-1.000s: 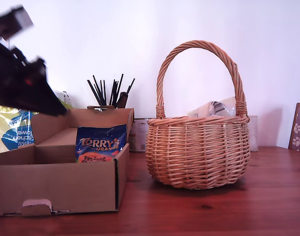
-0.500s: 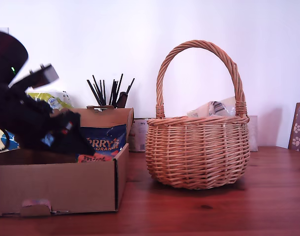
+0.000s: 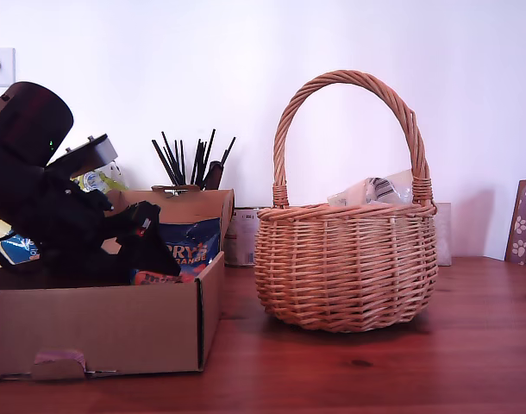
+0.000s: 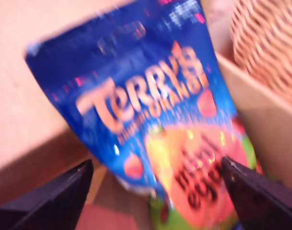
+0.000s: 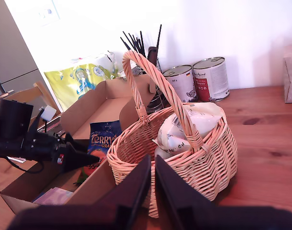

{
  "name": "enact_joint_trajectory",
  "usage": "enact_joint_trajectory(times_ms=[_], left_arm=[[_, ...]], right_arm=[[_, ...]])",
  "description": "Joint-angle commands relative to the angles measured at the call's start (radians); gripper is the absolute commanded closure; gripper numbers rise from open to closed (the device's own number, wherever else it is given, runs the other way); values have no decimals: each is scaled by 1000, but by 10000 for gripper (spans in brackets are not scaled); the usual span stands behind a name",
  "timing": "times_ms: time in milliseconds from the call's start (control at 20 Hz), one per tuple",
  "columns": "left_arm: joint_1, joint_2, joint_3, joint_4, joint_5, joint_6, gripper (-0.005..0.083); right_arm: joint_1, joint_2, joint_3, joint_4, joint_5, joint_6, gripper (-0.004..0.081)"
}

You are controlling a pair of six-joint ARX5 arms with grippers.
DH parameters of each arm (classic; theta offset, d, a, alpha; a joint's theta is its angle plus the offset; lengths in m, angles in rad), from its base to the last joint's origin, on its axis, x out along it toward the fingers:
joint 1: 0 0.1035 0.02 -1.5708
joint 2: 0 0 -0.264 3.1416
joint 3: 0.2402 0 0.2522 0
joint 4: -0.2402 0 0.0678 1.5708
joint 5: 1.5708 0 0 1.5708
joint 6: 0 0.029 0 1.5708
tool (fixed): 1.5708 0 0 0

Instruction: Move the bags of Easter eggs from the cardboard box on the left into the woven basket on the right side.

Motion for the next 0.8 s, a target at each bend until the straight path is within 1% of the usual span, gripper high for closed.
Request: enact_joint_trajectory(times_ms=[0,200,350,400,550,750], left_arm=[[-5,35,-9,-14,5,-6,87],[-16,36,-9,-9,7,-6,346],[-20,36,-7,8,7,-7,568],[-20,36,-5,20,7,-7,622],[-20,35,19,20,7,-7,722],[-20,-3,30,2,13,-6,797]], right_arm=[[2,3,1,4,0,0,782],[2,3,1,4,0,0,782],[2,3,1,5,0,0,782],[2,3,1,4,0,0,782],[2,3,1,4,0,0,782],[2,3,1,4,0,0,782]])
